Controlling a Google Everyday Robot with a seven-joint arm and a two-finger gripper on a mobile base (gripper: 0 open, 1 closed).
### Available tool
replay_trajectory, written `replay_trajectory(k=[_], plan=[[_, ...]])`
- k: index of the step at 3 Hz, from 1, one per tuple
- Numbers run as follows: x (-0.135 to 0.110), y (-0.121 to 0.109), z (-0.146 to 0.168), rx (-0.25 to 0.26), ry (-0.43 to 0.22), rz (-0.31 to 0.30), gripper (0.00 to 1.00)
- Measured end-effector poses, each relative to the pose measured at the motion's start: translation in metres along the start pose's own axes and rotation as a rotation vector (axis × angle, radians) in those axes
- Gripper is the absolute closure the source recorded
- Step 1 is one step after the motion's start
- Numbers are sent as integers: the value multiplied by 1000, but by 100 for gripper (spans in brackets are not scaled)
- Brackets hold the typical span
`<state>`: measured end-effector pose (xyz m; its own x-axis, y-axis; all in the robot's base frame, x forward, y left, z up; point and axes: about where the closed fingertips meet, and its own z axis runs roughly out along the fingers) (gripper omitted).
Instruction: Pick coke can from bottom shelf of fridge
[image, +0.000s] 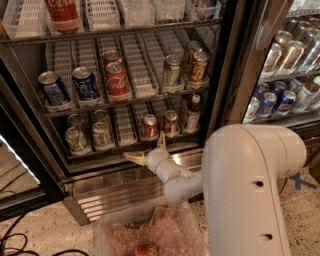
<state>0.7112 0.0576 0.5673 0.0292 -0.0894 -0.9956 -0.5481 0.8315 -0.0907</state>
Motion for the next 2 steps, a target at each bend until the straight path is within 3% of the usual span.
replay_trajectory(k=[2], plan=[[-10, -1, 19, -18, -32, -28, 0]])
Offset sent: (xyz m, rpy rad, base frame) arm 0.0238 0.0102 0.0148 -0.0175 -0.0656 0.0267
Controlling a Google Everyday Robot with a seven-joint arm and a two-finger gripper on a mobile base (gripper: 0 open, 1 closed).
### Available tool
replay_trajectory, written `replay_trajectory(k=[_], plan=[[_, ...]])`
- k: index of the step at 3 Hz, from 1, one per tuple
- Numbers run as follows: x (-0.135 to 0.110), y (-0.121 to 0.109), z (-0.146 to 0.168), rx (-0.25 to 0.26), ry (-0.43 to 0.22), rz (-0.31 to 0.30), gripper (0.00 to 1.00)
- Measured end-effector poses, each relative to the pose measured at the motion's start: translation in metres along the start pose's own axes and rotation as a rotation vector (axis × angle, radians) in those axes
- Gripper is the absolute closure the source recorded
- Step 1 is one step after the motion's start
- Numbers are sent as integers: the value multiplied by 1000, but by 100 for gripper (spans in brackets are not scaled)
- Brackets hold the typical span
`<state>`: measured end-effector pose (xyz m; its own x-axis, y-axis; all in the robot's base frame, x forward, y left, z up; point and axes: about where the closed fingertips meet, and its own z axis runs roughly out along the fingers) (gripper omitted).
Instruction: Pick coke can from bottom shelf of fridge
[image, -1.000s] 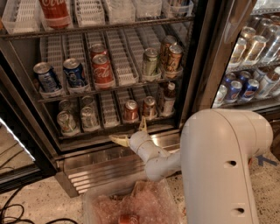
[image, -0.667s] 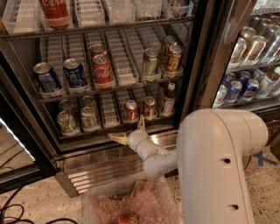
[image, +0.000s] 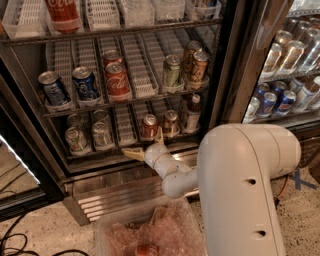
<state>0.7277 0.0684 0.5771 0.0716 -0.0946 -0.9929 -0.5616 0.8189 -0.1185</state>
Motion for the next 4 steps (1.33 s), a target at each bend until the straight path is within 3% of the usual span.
replay_trajectory(k=[1, 2, 4], plan=[[-7, -6, 28, -17, -35, -25, 0], [-8, -7, 33, -12, -40, -24, 0], [-3, -31, 31, 91, -42, 38, 0]])
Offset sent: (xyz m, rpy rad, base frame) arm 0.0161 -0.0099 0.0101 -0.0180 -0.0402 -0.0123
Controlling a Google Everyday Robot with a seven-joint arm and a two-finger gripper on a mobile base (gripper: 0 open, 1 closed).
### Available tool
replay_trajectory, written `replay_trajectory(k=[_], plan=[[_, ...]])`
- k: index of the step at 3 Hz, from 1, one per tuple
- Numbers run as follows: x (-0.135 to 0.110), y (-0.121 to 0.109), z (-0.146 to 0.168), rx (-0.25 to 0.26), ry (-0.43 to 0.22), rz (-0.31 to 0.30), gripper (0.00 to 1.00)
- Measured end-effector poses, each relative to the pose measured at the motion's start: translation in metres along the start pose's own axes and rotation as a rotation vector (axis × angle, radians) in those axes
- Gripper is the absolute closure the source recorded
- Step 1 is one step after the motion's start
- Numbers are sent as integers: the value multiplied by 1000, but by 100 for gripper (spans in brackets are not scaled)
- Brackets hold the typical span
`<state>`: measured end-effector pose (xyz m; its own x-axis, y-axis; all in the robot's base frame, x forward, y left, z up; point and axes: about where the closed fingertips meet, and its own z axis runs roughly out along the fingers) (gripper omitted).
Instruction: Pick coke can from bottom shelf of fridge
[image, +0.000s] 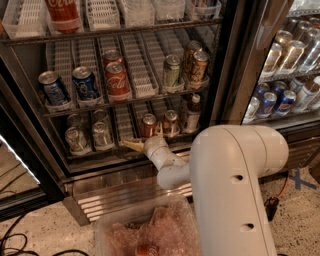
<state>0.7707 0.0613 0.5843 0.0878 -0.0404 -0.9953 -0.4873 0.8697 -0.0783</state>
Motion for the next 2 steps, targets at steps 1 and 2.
replay_trajectory(k=[1, 2], plan=[[1, -9, -1, 65, -10, 43, 0], [2, -13, -2, 96, -20, 58, 19]])
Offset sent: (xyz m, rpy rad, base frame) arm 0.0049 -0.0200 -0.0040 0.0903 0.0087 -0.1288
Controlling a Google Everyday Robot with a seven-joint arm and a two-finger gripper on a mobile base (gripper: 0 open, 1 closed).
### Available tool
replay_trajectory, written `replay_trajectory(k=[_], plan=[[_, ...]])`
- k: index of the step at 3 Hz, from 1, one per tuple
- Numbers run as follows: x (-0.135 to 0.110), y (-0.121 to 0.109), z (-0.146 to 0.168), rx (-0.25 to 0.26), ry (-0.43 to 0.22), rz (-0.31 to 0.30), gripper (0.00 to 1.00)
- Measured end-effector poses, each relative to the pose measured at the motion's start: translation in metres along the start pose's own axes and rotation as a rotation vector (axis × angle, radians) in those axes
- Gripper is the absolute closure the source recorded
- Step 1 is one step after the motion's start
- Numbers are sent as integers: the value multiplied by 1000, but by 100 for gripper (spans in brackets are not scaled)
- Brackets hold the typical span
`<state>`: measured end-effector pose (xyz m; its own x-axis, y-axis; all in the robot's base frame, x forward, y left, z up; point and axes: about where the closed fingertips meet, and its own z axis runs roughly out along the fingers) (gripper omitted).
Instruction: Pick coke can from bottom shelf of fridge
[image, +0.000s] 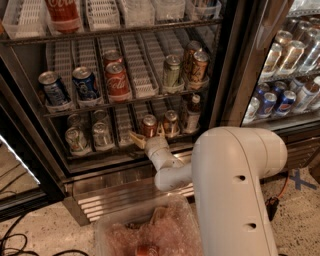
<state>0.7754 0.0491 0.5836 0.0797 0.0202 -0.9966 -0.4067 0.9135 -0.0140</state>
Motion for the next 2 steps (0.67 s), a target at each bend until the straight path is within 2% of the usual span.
replay_trajectory(k=[2], plan=[[-5, -1, 0, 5, -1, 1, 66]])
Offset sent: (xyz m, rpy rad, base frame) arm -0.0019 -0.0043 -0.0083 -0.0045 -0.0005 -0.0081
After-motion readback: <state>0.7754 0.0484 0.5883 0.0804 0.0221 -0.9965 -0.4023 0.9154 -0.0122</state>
